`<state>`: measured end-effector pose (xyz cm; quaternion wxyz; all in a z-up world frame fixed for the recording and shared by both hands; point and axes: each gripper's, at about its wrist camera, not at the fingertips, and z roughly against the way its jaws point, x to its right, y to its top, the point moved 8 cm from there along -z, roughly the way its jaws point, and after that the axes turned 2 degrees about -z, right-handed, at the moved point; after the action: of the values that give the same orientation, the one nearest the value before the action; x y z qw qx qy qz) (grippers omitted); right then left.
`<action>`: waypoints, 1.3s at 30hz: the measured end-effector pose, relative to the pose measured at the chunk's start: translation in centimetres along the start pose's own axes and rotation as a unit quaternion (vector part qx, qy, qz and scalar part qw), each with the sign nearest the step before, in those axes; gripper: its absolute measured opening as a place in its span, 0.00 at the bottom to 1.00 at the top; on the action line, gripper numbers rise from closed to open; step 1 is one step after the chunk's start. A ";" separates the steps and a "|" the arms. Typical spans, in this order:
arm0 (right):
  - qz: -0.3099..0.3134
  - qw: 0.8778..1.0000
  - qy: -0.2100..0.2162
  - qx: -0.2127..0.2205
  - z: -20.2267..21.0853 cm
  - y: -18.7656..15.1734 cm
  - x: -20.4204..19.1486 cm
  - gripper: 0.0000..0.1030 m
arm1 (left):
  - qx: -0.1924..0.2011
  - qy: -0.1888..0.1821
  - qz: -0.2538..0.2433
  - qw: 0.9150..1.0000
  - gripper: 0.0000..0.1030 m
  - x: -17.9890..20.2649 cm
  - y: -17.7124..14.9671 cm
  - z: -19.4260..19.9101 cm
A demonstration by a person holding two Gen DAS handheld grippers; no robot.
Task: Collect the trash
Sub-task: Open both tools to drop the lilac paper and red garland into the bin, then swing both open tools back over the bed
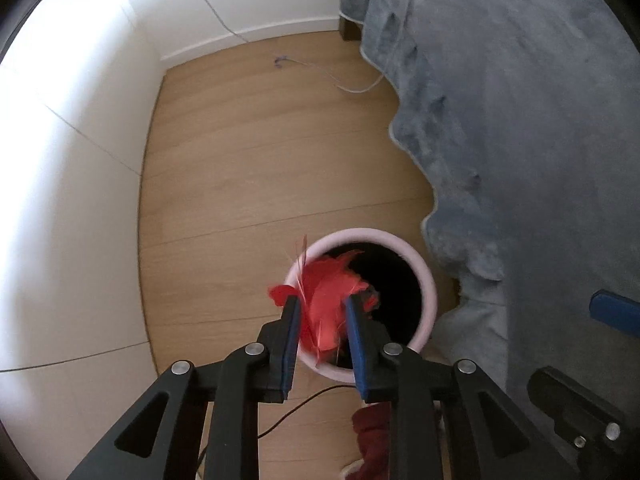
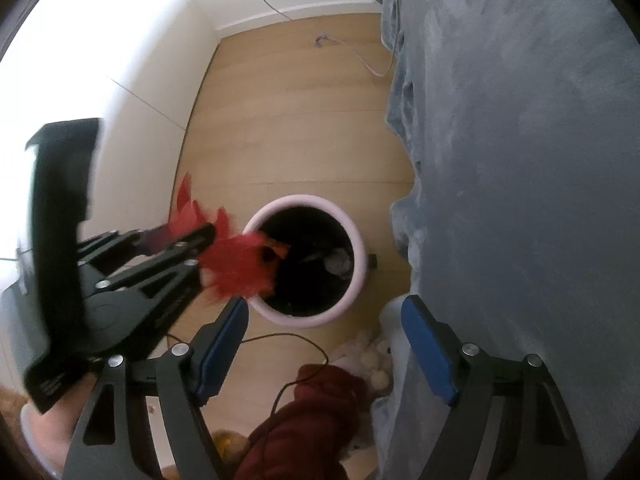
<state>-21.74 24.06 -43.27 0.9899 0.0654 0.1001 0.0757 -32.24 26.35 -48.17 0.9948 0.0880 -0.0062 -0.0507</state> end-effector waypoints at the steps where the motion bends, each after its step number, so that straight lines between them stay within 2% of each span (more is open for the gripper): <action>1: 0.003 1.000 -0.005 0.003 0.5 -0.1 0.0 0.75 | -0.001 -0.002 -0.001 1.000 0.26 0.2 0.0 0.0; 5: 0.004 1.000 -0.007 0.010 1.6 -0.4 0.3 0.75 | 0.001 -0.011 -0.002 1.000 0.40 0.6 0.0 0.0; 7: 0.003 1.000 -0.005 0.013 2.1 -0.6 0.3 0.75 | 0.001 -0.007 -0.003 1.000 0.54 0.7 0.1 0.0; 9: 0.003 1.000 -0.002 0.014 2.2 -0.5 0.1 0.75 | 0.002 -0.004 -0.008 1.000 0.62 0.8 0.1 0.1; 16: -0.005 1.000 0.009 0.018 2.4 -0.5 0.3 0.75 | 0.002 0.003 -0.018 1.000 0.62 1.1 0.3 0.8; 21: -0.019 0.999 0.031 0.027 3.8 -0.4 0.3 0.75 | 0.007 0.007 -0.016 1.000 0.62 1.0 0.9 3.2; 26: -0.042 0.994 0.063 0.076 9.9 0.0 0.5 0.76 | 0.031 0.003 -0.038 0.999 0.62 2.4 2.9 9.6; 29: -0.066 0.987 0.078 0.122 16.0 0.2 1.8 0.85 | 0.046 -0.006 -0.074 0.996 0.62 4.8 4.4 14.2; 32: -0.100 0.981 0.077 0.150 21.3 -0.1 4.3 0.86 | 0.075 -0.013 -0.135 0.988 0.62 8.9 6.9 20.0; 35: -0.158 0.970 0.055 0.178 26.7 -1.2 8.5 0.86 | 0.118 -0.032 -0.194 0.973 0.67 14.0 9.4 25.9; 37: -0.201 0.959 0.032 0.197 30.0 -2.6 11.9 0.86 | 0.146 -0.053 -0.236 0.959 0.80 18.5 11.0 29.5; 38: -0.218 0.954 0.023 0.205 31.1 -3.3 13.2 0.86 | 0.156 -0.063 -0.252 0.953 0.82 20.4 11.4 30.8; 39: -0.248 0.944 0.009 0.218 32.9 -4.5 15.3 0.86 | 0.169 -0.081 -0.275 0.943 0.83 23.0 11.8 32.4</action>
<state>0.58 18.36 -14.85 0.9379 0.2521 0.1365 -0.1953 -8.86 29.88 -14.08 0.9089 0.2488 -0.0707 -0.3272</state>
